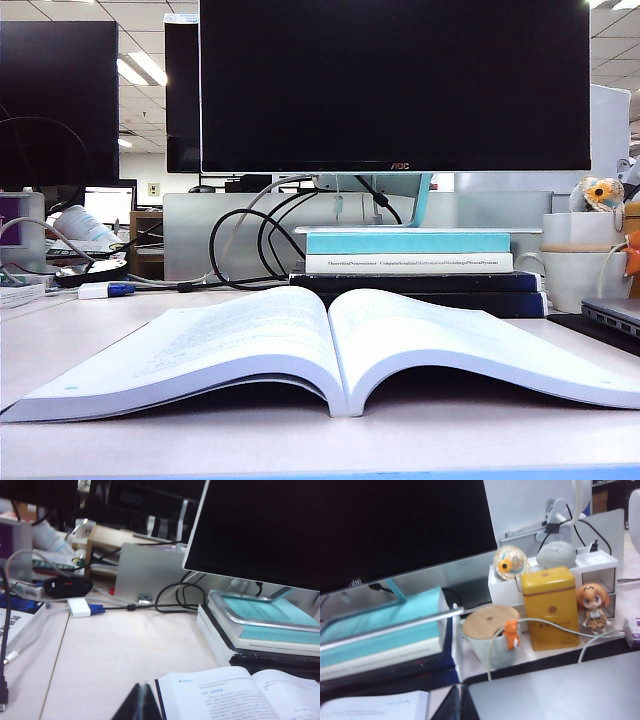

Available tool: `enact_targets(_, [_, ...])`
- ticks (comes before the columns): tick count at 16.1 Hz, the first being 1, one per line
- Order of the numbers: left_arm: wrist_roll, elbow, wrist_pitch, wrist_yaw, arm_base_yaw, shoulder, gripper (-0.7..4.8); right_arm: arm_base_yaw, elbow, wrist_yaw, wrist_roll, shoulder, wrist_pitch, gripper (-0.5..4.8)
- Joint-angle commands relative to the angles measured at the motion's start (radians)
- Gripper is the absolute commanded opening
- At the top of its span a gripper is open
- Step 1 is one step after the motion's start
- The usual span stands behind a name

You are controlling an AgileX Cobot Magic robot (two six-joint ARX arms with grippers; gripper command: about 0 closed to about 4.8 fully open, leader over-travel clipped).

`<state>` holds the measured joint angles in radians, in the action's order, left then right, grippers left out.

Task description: Close the book.

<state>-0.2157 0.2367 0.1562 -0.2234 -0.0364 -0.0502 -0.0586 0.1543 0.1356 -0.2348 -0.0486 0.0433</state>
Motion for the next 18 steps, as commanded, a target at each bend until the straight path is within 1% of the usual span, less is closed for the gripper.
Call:
enact_targets(1, [0.032,0.171,0.045,-0.025,0.000,-0.191,-0.06,-0.002,0.134,-0.009,-0.003,-0.161,-0.017,-0.03])
enact_targets(2, [0.073,0.270,0.128,-0.025,0.000,-0.306,-0.05,-0.002,0.216,-0.086,-0.001,-0.269,0.019,-0.03])
enact_targets(3, [0.090,0.307,0.155,-0.025,0.000,-0.343,-0.05,-0.004,0.259,-0.117,0.005,-0.315,0.055,-0.03])
enact_targets(5, [0.083,0.351,0.164,-0.024,0.000,-0.370,-0.05,-0.013,0.324,-0.163,0.058,-0.379,0.111,-0.03])
enact_targets(6, [0.064,0.364,0.155,-0.015,0.000,-0.370,-0.05,-0.016,0.350,-0.172,0.076,-0.399,0.139,-0.03])
enact_targets(8, [-0.024,0.387,0.152,0.000,0.001,-0.371,-0.05,-0.026,0.401,-0.192,0.101,-0.440,0.192,-0.03])
enact_targets(9, [-0.047,0.394,0.144,-0.031,0.003,-0.372,-0.05,-0.028,0.421,-0.233,0.105,-0.461,0.200,-0.02])
enact_targets(10, [-0.047,0.403,0.127,-0.045,0.014,-0.376,-0.06,-0.034,0.430,-0.259,0.105,-0.474,0.199,-0.03])
enact_targets(11, [-0.044,0.466,0.120,-0.051,0.065,-0.464,-0.05,-0.057,0.450,-0.273,0.105,-0.509,0.200,-0.02])
enact_targets(12, [-0.023,0.519,0.119,-0.053,0.120,-0.567,-0.05,-0.085,0.462,-0.285,0.109,-0.534,0.199,-0.02])
enact_targets(14, [-0.024,0.554,0.121,-0.035,0.200,-0.663,-0.05,-0.114,0.464,-0.318,0.117,-0.555,0.202,-0.02])
enact_targets(15, [-0.023,0.557,0.127,0.009,0.249,-0.694,-0.05,-0.128,0.464,-0.333,0.117,-0.565,0.211,-0.03])
enact_targets(16, [-0.020,0.557,0.151,0.096,0.311,-0.711,-0.06,-0.140,0.464,-0.340,0.128,-0.571,0.224,-0.02])
enact_targets(18, [0.004,0.550,0.185,0.326,0.444,-0.716,-0.05,-0.150,0.464,-0.337,0.140,-0.579,0.248,-0.02])
